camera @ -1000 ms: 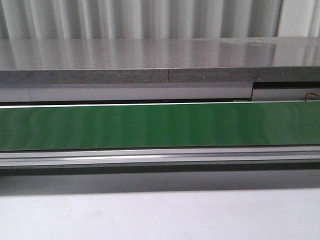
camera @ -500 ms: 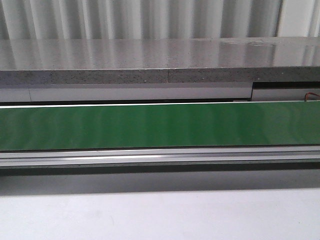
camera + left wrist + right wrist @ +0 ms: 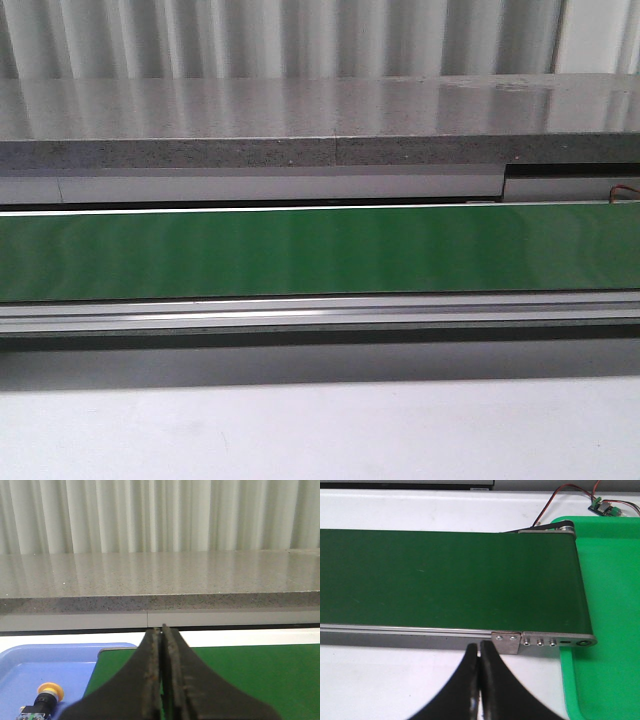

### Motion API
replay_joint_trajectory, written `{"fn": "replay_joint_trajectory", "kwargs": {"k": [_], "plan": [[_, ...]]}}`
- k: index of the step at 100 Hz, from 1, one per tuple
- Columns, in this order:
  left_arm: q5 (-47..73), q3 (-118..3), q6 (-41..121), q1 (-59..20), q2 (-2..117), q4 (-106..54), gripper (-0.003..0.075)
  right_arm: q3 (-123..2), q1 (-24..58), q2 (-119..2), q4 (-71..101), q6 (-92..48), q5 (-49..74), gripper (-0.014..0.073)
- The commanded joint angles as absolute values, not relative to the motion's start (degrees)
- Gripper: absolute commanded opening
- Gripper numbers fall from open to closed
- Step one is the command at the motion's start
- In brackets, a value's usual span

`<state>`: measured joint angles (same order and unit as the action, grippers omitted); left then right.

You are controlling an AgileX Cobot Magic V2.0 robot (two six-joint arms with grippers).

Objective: Move button from right to left

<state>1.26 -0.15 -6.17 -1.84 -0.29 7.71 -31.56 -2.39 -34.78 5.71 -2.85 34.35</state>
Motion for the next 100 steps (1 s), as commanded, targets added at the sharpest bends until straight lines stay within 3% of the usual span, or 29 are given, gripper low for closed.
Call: {"fn": "replay_joint_trajectory", "kwargs": {"k": [1, 30, 53, 75, 100], "plan": [[-3.42, 1.28, -6.79, -1.61, -2.18, 7.65, -0.002, -33.05, -2.36, -34.89, 5.49, -3.29, 30.27, -0.0067], [-3.42, 1.28, -6.79, -1.61, -2.18, 7.65, -0.002, -33.05, -2.36, -34.88, 5.37, -3.29, 29.95, -0.0067], [-3.42, 1.28, -6.79, -1.61, -2.18, 7.65, -0.002, -29.95, -2.36, -33.15, 4.77, -3.29, 20.38, -0.0067], [-3.42, 1.28, -6.79, -1.61, -2.18, 7.65, -0.002, -17.87, -2.36, -23.27, 4.77, -3.24, 4.71, -0.0067], [-3.42, 1.28, -6.79, -1.61, -2.18, 7.65, -0.002, -7.07, -2.36, -9.61, 4.77, -3.04, 1.5, -0.0067]]}}
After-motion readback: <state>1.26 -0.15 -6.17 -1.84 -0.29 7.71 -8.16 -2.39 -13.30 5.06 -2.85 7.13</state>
